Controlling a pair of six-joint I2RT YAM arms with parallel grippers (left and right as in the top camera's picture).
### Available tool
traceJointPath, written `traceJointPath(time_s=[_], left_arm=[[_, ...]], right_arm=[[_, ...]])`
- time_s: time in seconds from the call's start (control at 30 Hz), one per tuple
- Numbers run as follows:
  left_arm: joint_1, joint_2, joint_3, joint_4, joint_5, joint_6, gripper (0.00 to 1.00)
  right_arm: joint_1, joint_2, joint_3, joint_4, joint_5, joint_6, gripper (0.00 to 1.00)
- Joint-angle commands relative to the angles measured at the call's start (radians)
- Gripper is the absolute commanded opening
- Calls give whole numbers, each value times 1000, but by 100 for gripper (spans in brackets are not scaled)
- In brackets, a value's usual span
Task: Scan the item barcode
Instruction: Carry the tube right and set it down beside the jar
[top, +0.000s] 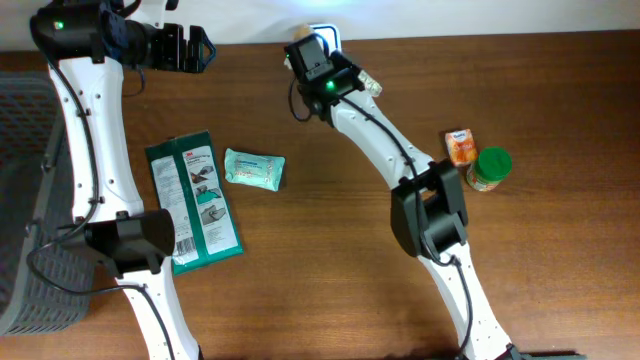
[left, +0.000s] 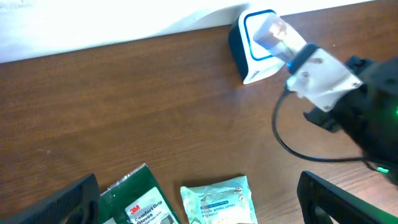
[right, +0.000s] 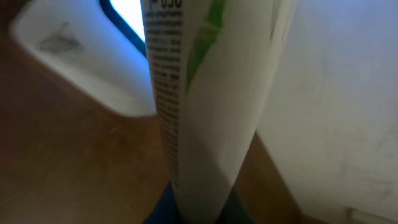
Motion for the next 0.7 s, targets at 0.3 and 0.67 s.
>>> traceJointPath(time_s=[0.3, 0.67], left_arm=[[1, -10, 8, -2, 11, 16, 99], [1, -10, 8, -2, 11, 16, 99]], right_arm=[[-134, -520, 29, -468, -539, 668, 4], [-323, -525, -173, -794, -639, 742, 4]])
